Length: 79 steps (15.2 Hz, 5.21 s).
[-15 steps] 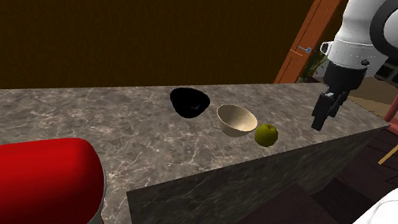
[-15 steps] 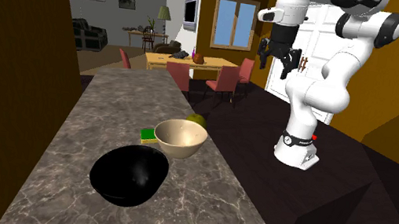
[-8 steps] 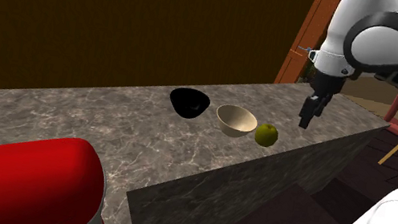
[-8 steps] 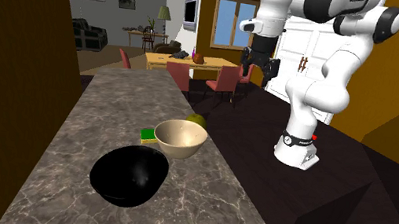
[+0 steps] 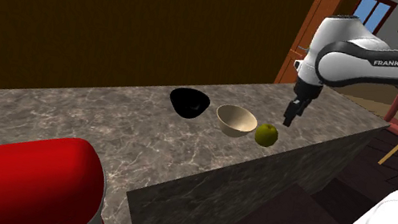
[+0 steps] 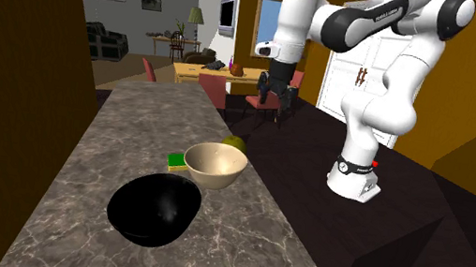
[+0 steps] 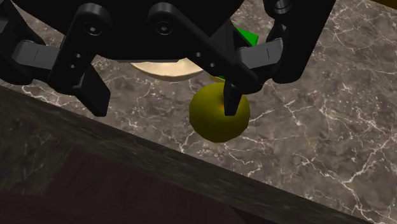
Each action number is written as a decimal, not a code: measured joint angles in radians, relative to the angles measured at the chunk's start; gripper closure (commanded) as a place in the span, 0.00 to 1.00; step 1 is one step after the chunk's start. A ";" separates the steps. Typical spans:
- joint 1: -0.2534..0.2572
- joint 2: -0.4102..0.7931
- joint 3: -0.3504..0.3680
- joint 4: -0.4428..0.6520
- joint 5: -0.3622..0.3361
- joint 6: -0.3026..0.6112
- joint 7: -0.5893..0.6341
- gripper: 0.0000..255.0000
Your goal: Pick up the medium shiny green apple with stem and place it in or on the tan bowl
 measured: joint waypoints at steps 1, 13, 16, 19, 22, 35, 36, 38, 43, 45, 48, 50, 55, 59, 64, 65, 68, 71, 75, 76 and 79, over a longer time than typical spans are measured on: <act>-0.002 0.028 -0.013 0.003 -0.005 0.037 -0.012 0.00; -0.008 0.344 -0.127 0.064 0.005 0.388 -0.134 0.00; -0.011 0.371 -0.135 0.045 0.003 0.435 -0.137 0.00; -0.011 0.387 -0.137 0.042 0.005 0.454 -0.137 0.00; -0.011 0.390 -0.137 0.043 0.005 0.456 -0.137 0.00; -0.010 0.388 -0.137 0.047 0.006 0.450 -0.138 1.00; -0.010 0.382 -0.137 0.053 0.006 0.438 -0.141 1.00; -0.009 0.367 -0.134 0.064 0.007 0.412 -0.141 1.00; -0.007 0.325 -0.127 0.097 0.009 0.338 -0.144 1.00; -0.007 0.313 -0.126 0.115 0.011 0.309 -0.150 1.00; -0.006 0.297 -0.123 0.142 0.013 0.266 -0.155 1.00; -0.006 0.281 -0.120 0.155 0.014 0.237 -0.157 1.00; -0.003 0.261 -0.113 0.202 0.019 0.170 -0.161 1.00; -0.002 0.245 -0.109 0.242 0.022 0.115 -0.169 1.00; 0.000 0.232 -0.104 0.301 0.027 0.043 -0.177 1.00; 0.000 0.230 -0.103 0.310 0.028 0.032 -0.179 1.00; 0.005 0.238 -0.096 0.354 0.034 -0.005 -0.176 1.00; 0.029 0.287 -0.064 0.437 0.053 -0.047 -0.138 1.00; 0.061 0.380 -0.024 0.585 0.077 -0.112 -0.086 1.00; 0.067 0.398 -0.016 0.620 0.081 -0.131 -0.077 1.00; 0.088 0.476 0.009 0.755 0.095 -0.194 -0.044 1.00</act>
